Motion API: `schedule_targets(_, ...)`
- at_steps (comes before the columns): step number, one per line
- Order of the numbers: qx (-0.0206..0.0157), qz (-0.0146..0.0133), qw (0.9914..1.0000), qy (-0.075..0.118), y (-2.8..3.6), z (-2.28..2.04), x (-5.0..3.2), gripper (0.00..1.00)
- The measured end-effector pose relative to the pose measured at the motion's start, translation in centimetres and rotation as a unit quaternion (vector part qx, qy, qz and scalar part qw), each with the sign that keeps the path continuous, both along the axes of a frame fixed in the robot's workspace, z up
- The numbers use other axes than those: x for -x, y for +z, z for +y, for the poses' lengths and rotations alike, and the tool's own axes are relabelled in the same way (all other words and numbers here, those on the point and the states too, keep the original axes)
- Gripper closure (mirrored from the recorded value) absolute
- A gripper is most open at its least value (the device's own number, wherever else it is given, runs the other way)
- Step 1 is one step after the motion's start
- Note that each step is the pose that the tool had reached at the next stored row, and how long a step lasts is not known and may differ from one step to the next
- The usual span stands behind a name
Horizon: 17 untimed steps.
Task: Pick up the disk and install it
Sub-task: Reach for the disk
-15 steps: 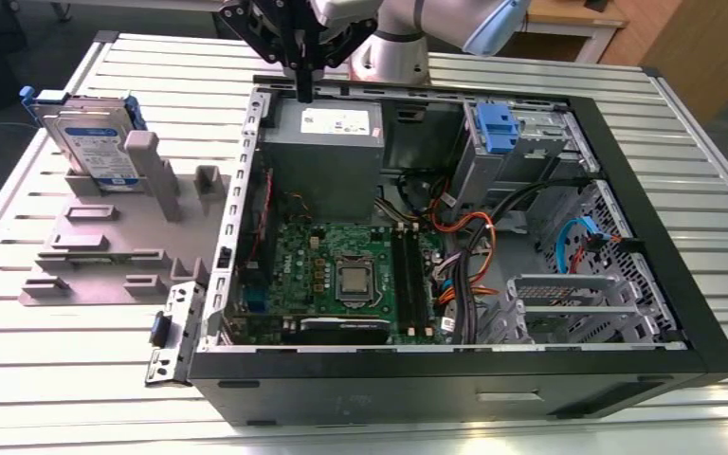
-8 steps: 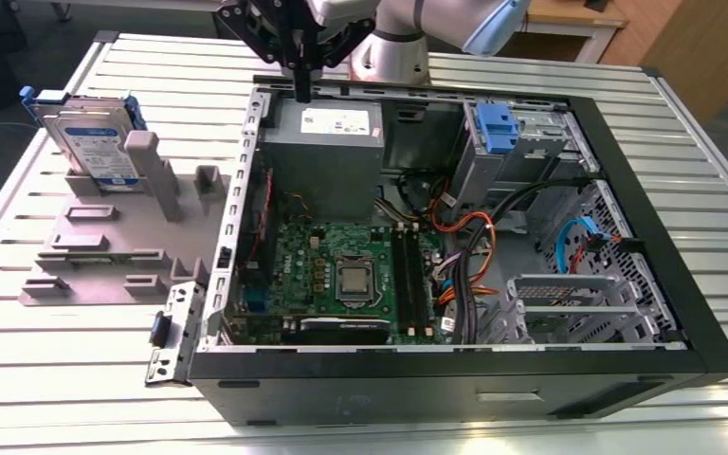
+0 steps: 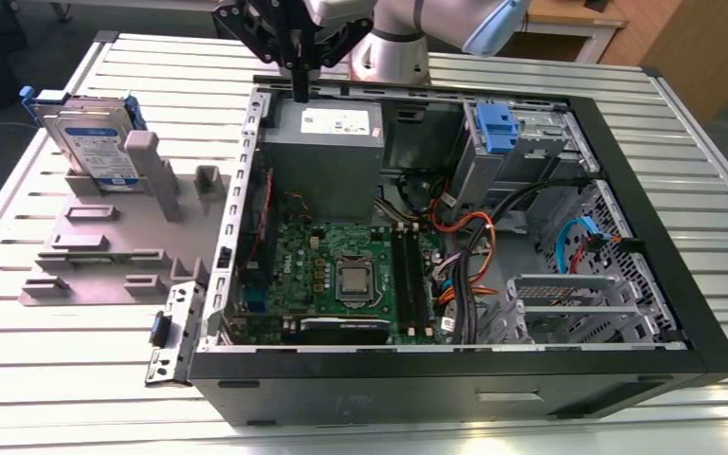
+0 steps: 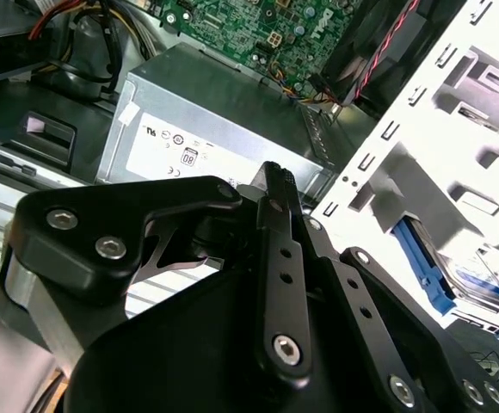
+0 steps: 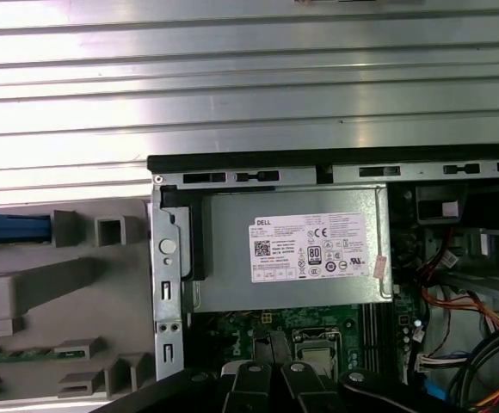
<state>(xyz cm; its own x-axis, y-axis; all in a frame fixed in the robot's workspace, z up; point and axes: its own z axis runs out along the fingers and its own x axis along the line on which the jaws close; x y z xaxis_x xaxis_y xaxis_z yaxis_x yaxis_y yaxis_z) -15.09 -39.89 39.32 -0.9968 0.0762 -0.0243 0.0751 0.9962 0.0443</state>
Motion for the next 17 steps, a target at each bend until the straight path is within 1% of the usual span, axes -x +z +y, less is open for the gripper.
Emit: schedule_targets(17, 0.0, 0.0, 1.0, 0.0, 0.0, 0.0, 0.45, 0.89)
